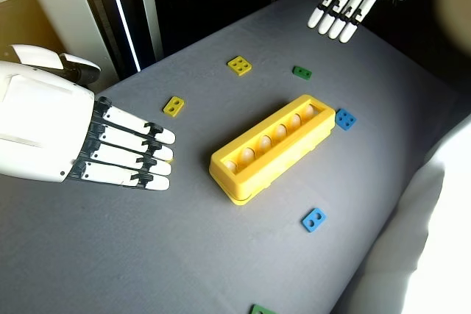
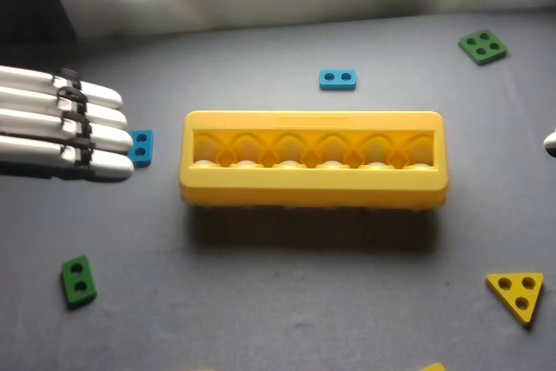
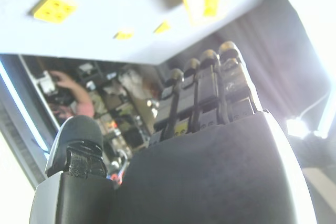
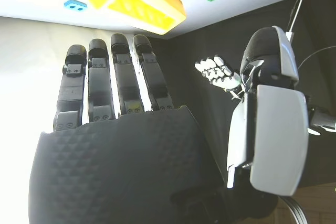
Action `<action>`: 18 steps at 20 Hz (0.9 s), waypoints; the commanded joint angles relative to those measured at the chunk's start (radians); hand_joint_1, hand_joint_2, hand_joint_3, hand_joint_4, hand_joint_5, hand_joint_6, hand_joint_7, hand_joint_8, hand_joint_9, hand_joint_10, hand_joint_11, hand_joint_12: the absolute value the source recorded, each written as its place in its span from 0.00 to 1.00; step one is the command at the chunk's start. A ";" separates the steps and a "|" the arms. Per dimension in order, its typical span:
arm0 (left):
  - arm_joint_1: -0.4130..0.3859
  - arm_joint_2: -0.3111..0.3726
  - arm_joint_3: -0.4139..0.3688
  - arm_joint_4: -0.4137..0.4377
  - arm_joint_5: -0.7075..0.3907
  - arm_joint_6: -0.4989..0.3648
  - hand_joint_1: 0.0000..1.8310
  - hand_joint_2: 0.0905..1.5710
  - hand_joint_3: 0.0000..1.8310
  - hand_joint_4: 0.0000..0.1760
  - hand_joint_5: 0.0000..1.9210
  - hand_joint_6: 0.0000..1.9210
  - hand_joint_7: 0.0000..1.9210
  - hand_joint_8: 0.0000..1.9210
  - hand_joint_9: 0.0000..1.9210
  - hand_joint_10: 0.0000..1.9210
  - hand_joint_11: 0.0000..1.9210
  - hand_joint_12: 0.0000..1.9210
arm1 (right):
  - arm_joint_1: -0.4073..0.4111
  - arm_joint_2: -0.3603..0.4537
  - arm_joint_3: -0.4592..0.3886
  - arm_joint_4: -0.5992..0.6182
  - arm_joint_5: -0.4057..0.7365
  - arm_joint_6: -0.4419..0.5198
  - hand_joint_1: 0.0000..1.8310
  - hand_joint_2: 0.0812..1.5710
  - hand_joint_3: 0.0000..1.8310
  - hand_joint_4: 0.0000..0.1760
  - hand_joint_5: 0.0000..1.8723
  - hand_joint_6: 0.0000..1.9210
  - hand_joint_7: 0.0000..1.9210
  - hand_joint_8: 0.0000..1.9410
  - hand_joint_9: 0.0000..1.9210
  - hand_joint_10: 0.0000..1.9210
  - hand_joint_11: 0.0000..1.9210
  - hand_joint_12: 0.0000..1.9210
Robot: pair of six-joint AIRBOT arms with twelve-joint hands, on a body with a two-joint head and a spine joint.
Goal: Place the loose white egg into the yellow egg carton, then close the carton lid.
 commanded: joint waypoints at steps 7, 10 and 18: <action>-0.013 0.005 -0.017 -0.017 0.033 -0.080 0.00 0.80 0.00 0.00 0.00 0.00 0.00 0.00 0.00 0.00 0.00 0.00 | 0.007 0.014 0.001 0.052 0.014 0.001 0.13 0.60 0.00 0.00 0.07 0.00 0.07 0.00 0.04 0.00 0.01 0.01; -0.001 0.005 -0.022 -0.025 0.030 -0.070 0.00 0.80 0.00 0.00 0.00 0.00 0.00 0.00 0.00 0.00 0.00 0.00 | 0.006 0.014 0.001 0.052 0.014 0.001 0.14 0.60 0.00 0.00 0.08 0.00 0.07 0.00 0.04 0.00 0.02 0.02; 0.017 0.013 -0.040 -0.028 0.041 -0.061 0.00 0.80 0.00 0.00 0.00 0.00 0.00 0.00 0.00 0.00 0.00 0.00 | 0.006 0.014 0.001 0.052 0.014 0.001 0.13 0.60 0.00 0.00 0.07 0.00 0.06 0.00 0.03 0.00 0.00 0.01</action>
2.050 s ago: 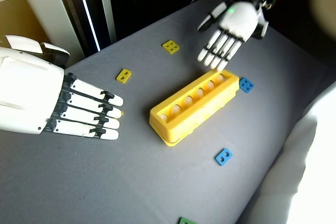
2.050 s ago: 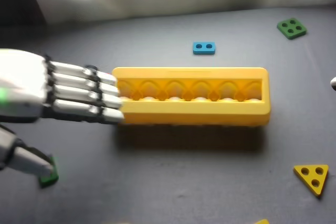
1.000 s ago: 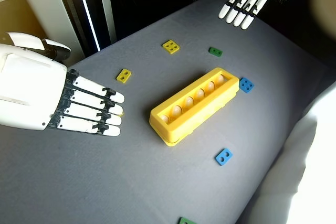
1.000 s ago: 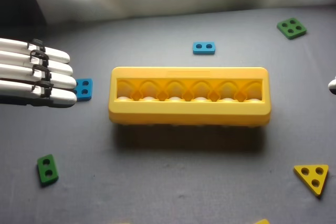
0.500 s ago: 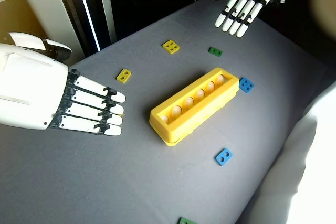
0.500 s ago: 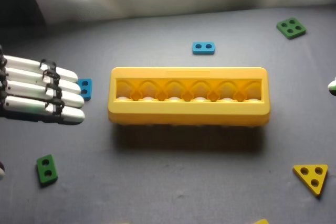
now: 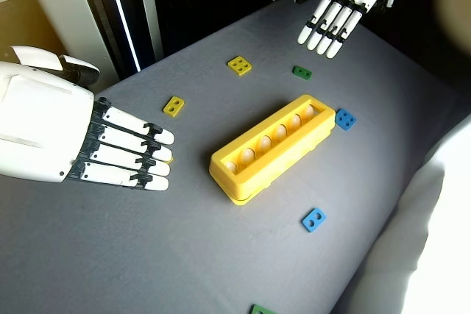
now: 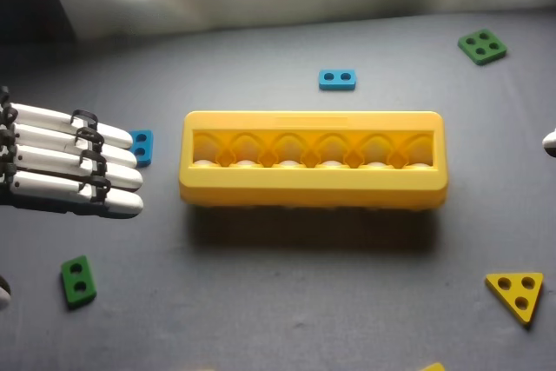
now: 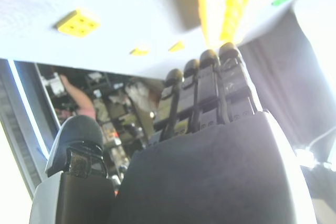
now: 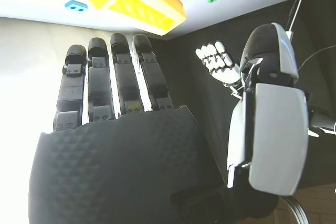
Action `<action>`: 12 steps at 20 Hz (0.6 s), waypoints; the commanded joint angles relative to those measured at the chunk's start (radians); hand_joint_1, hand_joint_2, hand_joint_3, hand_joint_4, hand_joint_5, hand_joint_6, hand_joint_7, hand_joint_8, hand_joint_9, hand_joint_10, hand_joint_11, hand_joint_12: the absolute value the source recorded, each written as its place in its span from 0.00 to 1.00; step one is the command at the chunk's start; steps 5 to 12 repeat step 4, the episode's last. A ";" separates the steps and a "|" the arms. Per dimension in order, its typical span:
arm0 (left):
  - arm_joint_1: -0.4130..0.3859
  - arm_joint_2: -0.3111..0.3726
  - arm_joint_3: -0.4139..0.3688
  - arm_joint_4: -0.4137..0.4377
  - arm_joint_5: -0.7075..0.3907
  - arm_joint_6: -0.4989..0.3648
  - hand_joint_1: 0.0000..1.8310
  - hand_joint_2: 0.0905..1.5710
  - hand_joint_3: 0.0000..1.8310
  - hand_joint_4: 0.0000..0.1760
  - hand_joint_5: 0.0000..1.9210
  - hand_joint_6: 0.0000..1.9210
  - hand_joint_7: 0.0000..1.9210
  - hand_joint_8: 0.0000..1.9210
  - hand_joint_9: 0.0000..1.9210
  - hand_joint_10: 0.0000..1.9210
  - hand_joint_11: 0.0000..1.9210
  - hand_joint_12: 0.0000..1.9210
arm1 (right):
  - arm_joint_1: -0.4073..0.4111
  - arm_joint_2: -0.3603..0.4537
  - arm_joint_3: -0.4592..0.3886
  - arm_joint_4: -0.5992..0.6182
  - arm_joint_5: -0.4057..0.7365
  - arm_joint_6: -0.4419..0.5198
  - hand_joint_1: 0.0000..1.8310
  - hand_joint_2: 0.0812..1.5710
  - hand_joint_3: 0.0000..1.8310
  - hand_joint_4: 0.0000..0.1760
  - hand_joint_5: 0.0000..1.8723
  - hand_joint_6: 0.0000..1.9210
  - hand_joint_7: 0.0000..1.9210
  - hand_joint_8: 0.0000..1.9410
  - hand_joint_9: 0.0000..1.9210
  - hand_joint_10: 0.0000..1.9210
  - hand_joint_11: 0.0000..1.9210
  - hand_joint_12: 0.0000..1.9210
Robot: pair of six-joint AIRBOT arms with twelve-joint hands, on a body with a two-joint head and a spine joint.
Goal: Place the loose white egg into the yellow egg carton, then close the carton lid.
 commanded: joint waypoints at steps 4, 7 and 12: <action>-0.008 0.019 0.000 -0.094 -0.033 -0.002 0.00 0.79 0.00 0.00 0.00 0.00 0.00 0.00 0.00 0.00 0.00 0.00 | 0.007 0.014 0.002 0.051 0.013 0.001 0.13 0.59 0.00 0.00 0.06 0.00 0.06 0.00 0.03 0.00 0.01 0.02; -0.008 0.019 0.000 -0.094 -0.033 -0.002 0.00 0.79 0.00 0.00 0.00 0.00 0.00 0.00 0.00 0.00 0.00 0.00 | 0.007 0.014 0.002 0.051 0.013 0.001 0.13 0.59 0.00 0.00 0.06 0.00 0.06 0.00 0.03 0.00 0.01 0.02; -0.008 0.019 0.000 -0.094 -0.033 -0.002 0.00 0.79 0.00 0.00 0.00 0.00 0.00 0.00 0.00 0.00 0.00 0.00 | 0.007 0.014 0.002 0.051 0.013 0.001 0.13 0.59 0.00 0.00 0.06 0.00 0.06 0.00 0.03 0.00 0.01 0.02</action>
